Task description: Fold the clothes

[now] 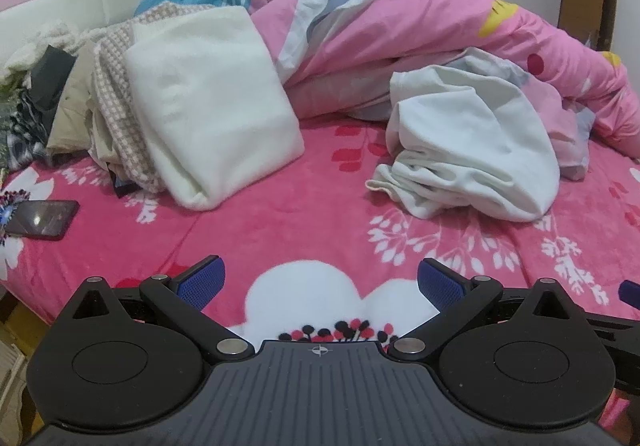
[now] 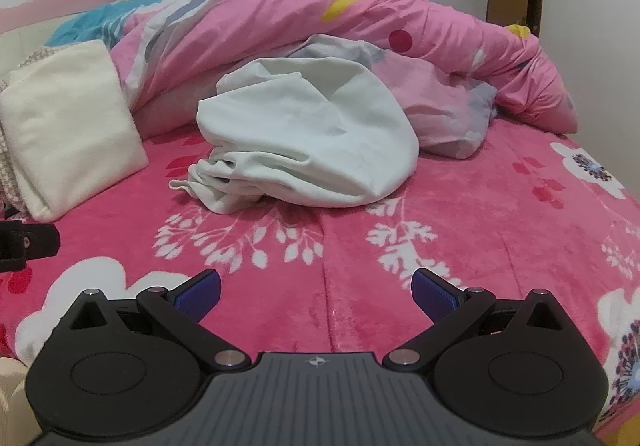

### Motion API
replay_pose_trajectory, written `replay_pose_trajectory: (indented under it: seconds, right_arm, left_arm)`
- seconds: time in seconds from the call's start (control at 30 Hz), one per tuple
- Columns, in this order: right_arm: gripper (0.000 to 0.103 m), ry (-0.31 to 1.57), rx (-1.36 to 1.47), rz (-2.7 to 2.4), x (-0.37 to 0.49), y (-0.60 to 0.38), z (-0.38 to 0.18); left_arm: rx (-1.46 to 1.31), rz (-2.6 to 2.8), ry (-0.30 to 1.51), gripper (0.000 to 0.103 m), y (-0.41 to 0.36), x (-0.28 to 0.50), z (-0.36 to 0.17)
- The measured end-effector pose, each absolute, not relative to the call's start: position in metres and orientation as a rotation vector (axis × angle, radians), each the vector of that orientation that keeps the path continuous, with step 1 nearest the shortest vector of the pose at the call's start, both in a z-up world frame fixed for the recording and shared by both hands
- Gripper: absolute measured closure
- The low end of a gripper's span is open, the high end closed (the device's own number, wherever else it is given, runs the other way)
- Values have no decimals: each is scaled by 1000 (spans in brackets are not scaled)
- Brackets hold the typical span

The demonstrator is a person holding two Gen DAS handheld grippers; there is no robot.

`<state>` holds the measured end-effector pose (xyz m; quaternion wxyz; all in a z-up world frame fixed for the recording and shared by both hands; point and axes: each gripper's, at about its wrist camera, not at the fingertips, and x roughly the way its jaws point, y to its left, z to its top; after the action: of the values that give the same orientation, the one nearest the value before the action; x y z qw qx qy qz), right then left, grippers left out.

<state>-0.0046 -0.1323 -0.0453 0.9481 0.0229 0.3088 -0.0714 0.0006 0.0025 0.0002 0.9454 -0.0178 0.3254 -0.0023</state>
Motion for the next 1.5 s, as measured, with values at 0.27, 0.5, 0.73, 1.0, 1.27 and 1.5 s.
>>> replay_pose_trajectory:
  seconds: [0.27, 0.5, 0.73, 1.0, 1.27, 1.5]
  right_arm:
    - [0, 626, 38, -132, -4, -125, -45]
    - [0, 610, 30, -136, -8, -126, -34]
    - [0, 605, 27, -136, -9, -130, -31]
    - [0, 599, 15, -148, -8, -126, -31]
    - [0, 600, 13, -153, -8, -127, -32]
    - [0, 599, 12, -158, -9, -127, -33]
  left_arm:
    - [-32, 3, 652, 0, 5, -2, 4]
    - [-8, 26, 628, 0, -7, -3, -1]
    - [-7, 35, 634, 0, -5, -2, -2]
    - [-15, 41, 622, 0, -1, -3, -3]
    - [-19, 43, 636, 0, 0, -2, -6]
    - [-19, 42, 643, 0, 1, -2, -7]
